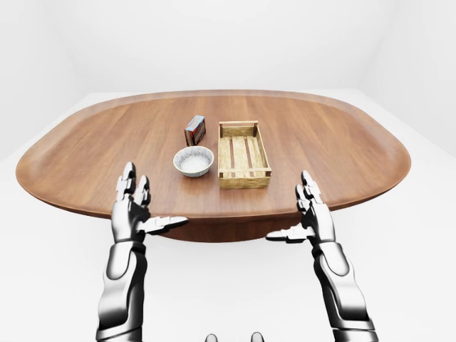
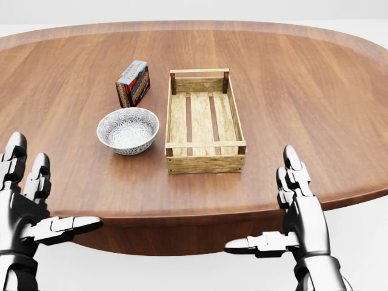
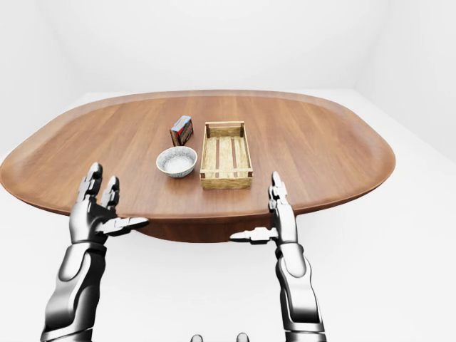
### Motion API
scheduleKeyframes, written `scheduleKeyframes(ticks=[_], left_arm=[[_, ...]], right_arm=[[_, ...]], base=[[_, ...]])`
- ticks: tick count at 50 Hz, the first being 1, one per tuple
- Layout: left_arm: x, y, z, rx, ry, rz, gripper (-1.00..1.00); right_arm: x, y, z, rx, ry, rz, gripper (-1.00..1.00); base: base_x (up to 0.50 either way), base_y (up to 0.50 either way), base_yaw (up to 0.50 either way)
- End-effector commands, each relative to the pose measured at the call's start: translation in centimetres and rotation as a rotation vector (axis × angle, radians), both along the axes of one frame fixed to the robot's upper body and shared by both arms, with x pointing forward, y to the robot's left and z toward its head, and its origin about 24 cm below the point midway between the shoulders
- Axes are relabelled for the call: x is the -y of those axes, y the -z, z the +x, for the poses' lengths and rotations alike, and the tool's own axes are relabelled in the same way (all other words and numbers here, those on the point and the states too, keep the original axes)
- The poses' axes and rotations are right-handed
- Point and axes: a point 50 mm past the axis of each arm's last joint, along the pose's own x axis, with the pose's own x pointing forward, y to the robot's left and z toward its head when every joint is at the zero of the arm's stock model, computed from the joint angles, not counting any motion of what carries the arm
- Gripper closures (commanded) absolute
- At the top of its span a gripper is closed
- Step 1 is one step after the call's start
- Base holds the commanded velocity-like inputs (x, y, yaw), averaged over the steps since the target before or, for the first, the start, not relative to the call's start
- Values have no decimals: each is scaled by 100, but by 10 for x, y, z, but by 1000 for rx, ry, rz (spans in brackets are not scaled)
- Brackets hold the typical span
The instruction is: Pick up the bowl on the left and put it in the tray.
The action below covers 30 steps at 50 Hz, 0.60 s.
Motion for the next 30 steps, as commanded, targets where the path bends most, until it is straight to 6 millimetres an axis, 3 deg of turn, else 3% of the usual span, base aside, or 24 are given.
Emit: scheduleKeyframes(ticks=[1,5,9,12,17,30], left_arm=[[-19,-18,-5,74,-49,-38,-100],[-25,-24,-7,99,-67,-47,-100],[-31,-31,-10,132,-83,-55,-100],[-32,-32,-10,135,-86,-54,-100],[-34,-29,-8,121,-90,-61,-100],[-39,-33,-9,137,-105,-72,-100]], right_arm=[[2,-29,-7,97,5,-42,-100],[1,-45,-10,170,1,-54,-100],[-2,-78,-21,312,-23,-86,-100],[-4,-89,-24,360,-26,-128,-100],[-6,-124,-35,529,-31,-148,-100],[-5,-133,-43,578,-14,-120,-100]], base=[[0,0,0],[0,0,0],[0,0,0],[0,0,0],[0,0,0],[0,0,0]])
